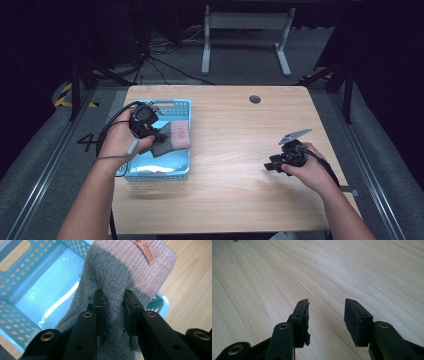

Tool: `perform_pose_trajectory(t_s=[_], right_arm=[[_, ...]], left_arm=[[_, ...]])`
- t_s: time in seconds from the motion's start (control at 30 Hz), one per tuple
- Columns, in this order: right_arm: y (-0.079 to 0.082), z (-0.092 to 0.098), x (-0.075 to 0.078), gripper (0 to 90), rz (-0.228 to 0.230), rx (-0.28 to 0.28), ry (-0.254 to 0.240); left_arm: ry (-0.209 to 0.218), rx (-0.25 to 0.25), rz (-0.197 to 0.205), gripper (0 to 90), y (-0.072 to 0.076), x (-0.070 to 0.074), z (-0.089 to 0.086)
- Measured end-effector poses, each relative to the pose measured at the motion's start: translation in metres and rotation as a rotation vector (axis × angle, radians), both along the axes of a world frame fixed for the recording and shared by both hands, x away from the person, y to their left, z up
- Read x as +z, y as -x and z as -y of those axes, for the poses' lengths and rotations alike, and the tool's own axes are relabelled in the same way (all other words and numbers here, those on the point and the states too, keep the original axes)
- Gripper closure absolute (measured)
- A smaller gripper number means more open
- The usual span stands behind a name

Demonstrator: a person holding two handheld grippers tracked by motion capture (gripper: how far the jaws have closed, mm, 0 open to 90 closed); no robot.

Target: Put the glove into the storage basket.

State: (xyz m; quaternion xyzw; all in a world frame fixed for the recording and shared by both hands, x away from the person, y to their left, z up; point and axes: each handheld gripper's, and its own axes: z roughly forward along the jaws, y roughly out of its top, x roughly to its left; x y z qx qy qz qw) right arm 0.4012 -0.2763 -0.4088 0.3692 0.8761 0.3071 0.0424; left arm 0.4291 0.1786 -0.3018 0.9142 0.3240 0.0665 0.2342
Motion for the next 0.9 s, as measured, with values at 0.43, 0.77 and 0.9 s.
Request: perform_pose_trajectory(t_s=[0.43,0.77,0.9], right_arm=[[0.002,-0.002,0.000,55.4,0.003,-0.001,-0.003],[0.003,0.000,-0.001,55.1,0.006,-0.004,-0.006],[0.002,-0.001,-0.002,54.9,0.002,-0.006,-0.004]], left_arm=[[-0.072,-0.012,-0.030,75.1,-0.022,-0.028,-0.003],[-0.078,-0.012,-0.058,74.9,-0.039,-0.050,-0.011],[-0.082,-0.014,-0.067,74.6,-0.043,-0.058,-0.011]])
